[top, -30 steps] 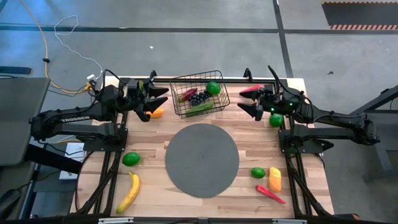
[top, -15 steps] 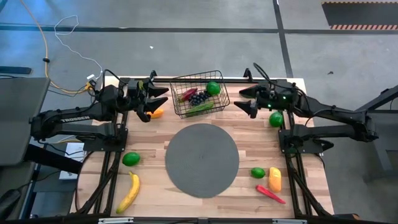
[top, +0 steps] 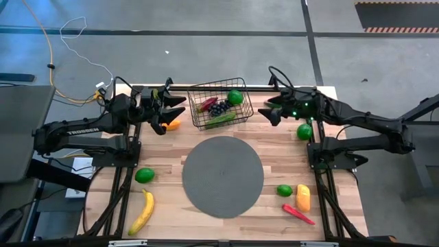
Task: Build produce basket
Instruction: Put the green lime into the black wire basket
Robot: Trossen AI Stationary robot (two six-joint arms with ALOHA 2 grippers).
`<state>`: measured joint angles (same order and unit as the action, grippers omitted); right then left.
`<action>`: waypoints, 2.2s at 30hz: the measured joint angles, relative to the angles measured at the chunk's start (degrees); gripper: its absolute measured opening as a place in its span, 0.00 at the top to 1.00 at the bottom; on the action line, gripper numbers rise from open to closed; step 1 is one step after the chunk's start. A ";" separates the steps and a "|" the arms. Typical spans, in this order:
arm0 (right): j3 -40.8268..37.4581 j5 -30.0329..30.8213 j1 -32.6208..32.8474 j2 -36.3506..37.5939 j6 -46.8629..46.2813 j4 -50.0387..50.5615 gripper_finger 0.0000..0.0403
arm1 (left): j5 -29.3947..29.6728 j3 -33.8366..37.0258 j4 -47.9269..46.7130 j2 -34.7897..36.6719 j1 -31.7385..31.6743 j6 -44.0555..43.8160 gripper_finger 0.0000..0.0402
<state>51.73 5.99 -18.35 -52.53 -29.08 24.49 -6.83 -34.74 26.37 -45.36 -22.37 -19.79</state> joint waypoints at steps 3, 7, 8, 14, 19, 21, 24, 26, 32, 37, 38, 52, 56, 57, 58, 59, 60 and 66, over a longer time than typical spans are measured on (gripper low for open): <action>0.56 2.06 -0.02 0.02 -2.57 2.50 0.03 | -0.02 0.00 0.00 0.00 0.00 0.00 0.46; 1.20 2.96 -0.02 0.02 -3.08 6.43 0.03 | 0.00 0.00 -0.06 0.00 0.00 0.00 0.46; 1.37 2.96 -0.02 0.02 -3.44 7.54 0.03 | -0.02 0.00 -0.13 0.00 0.00 0.02 0.46; 2.49 2.98 -0.02 0.00 -6.03 11.14 0.03 | 0.00 0.00 -0.48 -0.01 0.00 -0.01 0.46; 2.62 5.97 -0.02 0.00 -7.73 13.57 0.03 | 0.00 0.00 -0.83 -0.02 0.00 -0.07 0.46; 2.62 7.79 -0.04 0.00 -9.68 15.83 0.03 | 0.00 0.00 -1.11 -0.02 0.02 -0.07 0.46; 2.62 8.88 -0.62 0.00 -11.81 19.55 0.03 | 0.00 0.00 -1.31 -0.02 0.00 -0.07 0.46; 2.62 8.93 -1.56 0.00 -13.57 21.86 0.03 | 0.10 0.00 -1.31 -0.02 0.00 -0.01 0.46; 2.62 10.58 -5.51 -0.02 -17.58 28.29 0.03 | 0.63 0.00 -1.31 -0.11 0.00 -0.03 0.46; 2.62 10.57 -9.41 -1.97 -17.50 30.80 0.03 | 0.63 0.00 -1.31 -0.11 0.01 -0.02 0.46; 2.62 10.59 -10.20 -2.81 -17.61 31.65 0.03 | 0.66 0.00 -1.32 -0.11 0.00 -0.02 0.46; 0.97 16.57 -15.96 -22.16 -20.43 44.73 0.03 | 0.66 0.00 -1.33 -0.11 0.00 0.02 0.46; -4.54 13.56 -15.94 -22.41 -20.94 45.43 0.03 | 1.05 0.00 -1.39 -0.11 0.00 1.30 0.46; -6.25 12.50 -15.77 -21.35 -22.39 45.61 0.03 | 1.33 0.00 -1.54 -0.11 0.02 1.91 0.46; -7.96 11.53 -15.45 -19.93 -23.90 45.34 0.03 | 1.67 0.00 -1.68 -0.11 0.01 2.27 0.46; -9.77 10.66 -15.01 -18.12 -25.01 44.06 0.03 | 2.11 0.00 -1.73 -0.11 0.01 2.36 0.46; -11.23 9.65 -14.54 -16.00 -26.63 42.03 0.03 | 2.48 0.00 -1.73 -0.11 0.00 2.41 0.46; -12.80 13.89 -12.63 -6.68 -34.38 39.79 0.03 | 3.04 0.00 -1.73 -0.11 -0.21 2.42 0.46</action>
<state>38.93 19.88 -30.98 -59.21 -63.46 64.28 -3.79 -34.74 24.64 -45.47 -22.58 -17.37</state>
